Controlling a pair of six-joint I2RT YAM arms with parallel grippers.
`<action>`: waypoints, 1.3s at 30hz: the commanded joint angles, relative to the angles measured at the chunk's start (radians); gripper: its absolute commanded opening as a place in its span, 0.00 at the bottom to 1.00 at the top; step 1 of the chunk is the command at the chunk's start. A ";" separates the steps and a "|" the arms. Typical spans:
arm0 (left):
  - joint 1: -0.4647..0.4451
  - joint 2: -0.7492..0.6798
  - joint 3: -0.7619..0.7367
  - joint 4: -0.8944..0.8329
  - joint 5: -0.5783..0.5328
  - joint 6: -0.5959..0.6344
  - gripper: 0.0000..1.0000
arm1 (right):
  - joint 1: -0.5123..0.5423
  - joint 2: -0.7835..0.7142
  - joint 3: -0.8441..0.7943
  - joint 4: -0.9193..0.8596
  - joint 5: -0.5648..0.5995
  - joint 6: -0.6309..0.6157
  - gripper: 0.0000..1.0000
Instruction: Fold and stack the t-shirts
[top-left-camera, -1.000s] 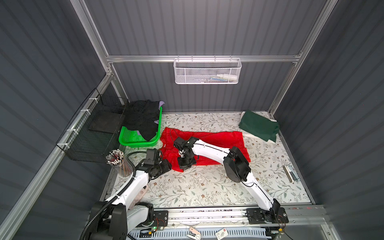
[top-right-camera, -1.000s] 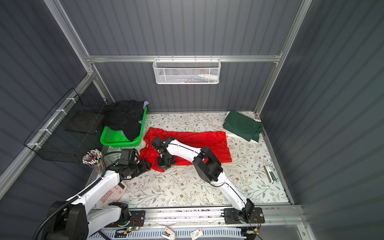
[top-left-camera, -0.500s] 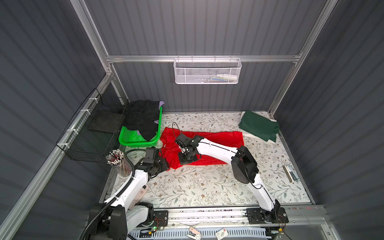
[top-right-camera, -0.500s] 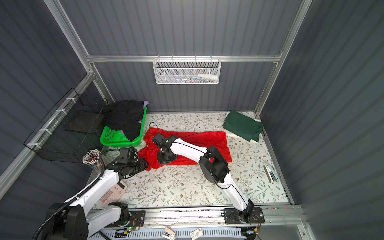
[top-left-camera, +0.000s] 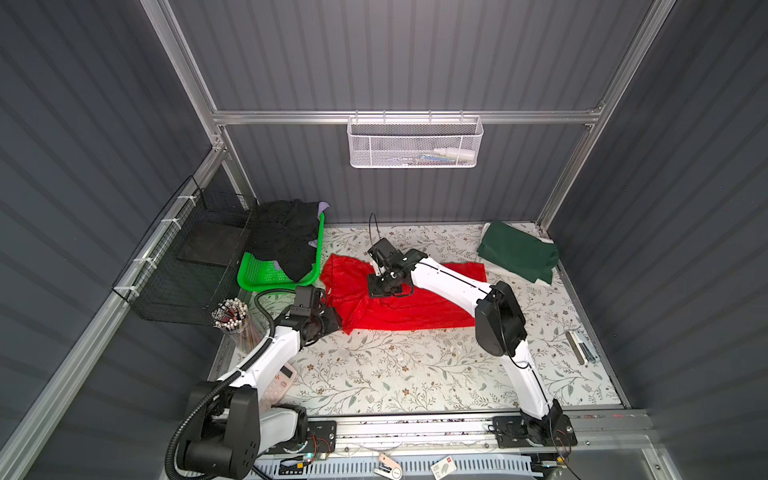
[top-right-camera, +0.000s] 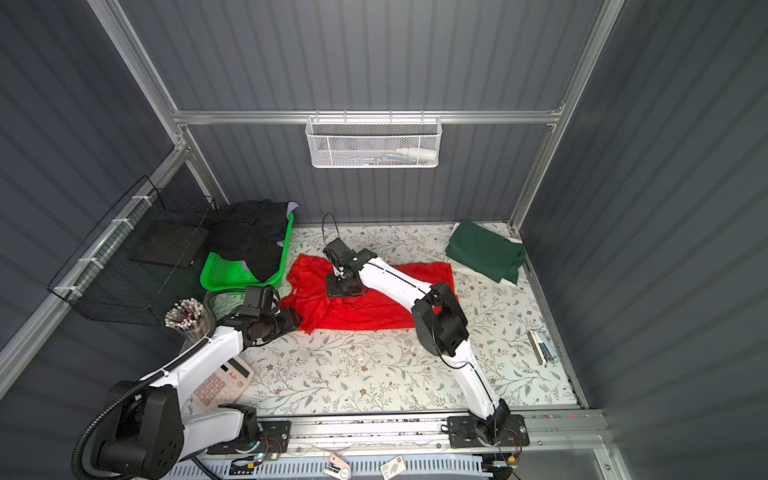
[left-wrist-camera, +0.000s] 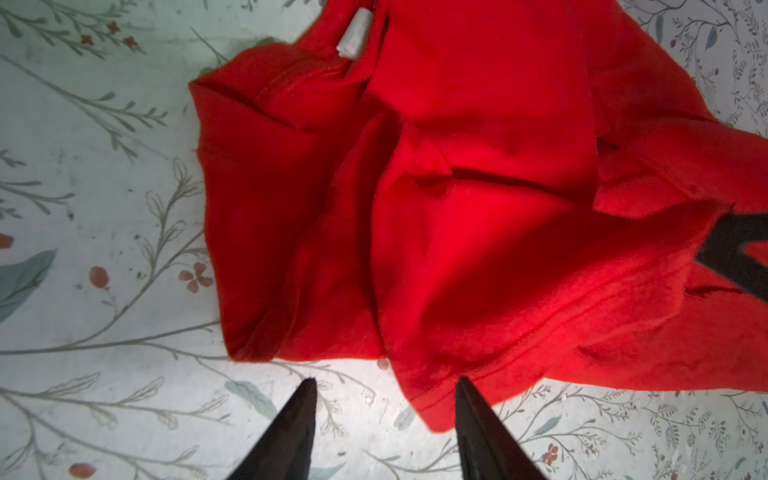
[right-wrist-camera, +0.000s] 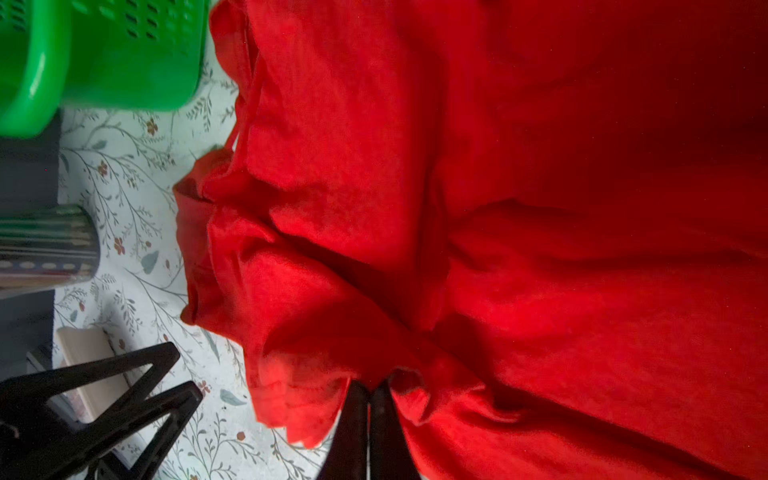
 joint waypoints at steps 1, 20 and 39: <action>-0.011 0.039 0.062 0.008 0.006 0.025 0.55 | -0.027 0.013 0.038 0.021 -0.032 0.009 0.00; -0.171 0.240 0.169 0.070 0.014 0.037 0.56 | -0.113 0.083 0.136 -0.075 -0.036 0.023 0.72; -0.314 0.432 0.306 0.025 0.004 0.123 0.56 | -0.358 -0.473 -0.629 0.238 -0.014 0.111 0.91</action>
